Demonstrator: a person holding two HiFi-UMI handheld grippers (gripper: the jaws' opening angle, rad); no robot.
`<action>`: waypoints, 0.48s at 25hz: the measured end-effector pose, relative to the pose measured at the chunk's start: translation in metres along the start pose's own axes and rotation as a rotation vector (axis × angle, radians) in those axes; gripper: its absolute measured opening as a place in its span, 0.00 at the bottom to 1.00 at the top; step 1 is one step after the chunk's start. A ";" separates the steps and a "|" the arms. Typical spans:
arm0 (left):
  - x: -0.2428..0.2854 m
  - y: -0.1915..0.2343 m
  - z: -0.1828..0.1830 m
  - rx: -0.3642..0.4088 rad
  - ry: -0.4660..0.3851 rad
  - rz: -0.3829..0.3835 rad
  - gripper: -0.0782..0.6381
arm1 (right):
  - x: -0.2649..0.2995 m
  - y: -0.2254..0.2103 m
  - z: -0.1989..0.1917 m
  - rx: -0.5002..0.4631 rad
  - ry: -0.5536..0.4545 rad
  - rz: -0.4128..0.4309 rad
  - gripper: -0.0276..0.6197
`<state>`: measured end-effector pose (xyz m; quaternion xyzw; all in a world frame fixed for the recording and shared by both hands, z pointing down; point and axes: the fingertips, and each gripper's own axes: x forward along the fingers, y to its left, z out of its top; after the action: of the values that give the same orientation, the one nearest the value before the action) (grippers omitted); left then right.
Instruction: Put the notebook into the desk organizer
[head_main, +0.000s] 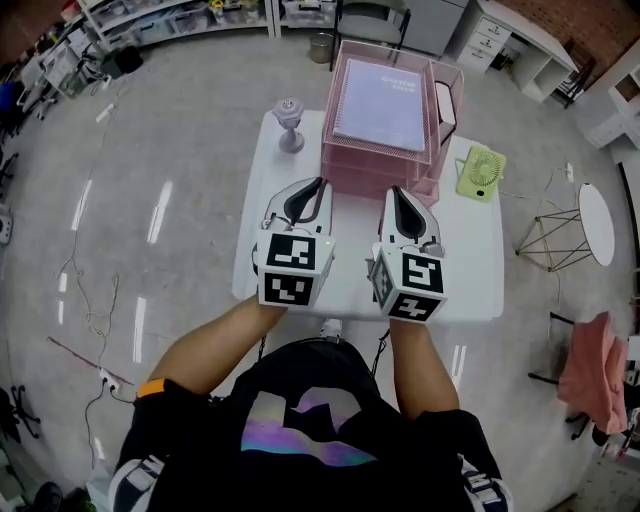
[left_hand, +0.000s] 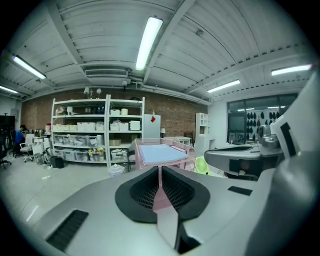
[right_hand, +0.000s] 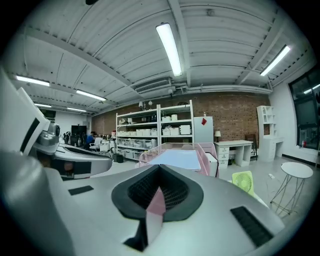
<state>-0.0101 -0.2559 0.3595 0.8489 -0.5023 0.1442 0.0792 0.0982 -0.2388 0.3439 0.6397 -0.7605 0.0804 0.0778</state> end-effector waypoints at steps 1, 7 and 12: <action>-0.011 -0.001 -0.006 0.002 -0.005 -0.004 0.14 | -0.008 0.007 -0.004 0.002 0.000 0.000 0.07; -0.074 0.002 -0.043 0.010 -0.017 -0.025 0.12 | -0.060 0.050 -0.034 0.014 0.007 0.001 0.07; -0.126 0.005 -0.073 0.025 -0.027 -0.052 0.12 | -0.103 0.092 -0.064 0.022 0.039 -0.015 0.07</action>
<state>-0.0832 -0.1336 0.3873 0.8644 -0.4793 0.1367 0.0654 0.0260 -0.1103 0.3816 0.6446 -0.7530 0.1005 0.0863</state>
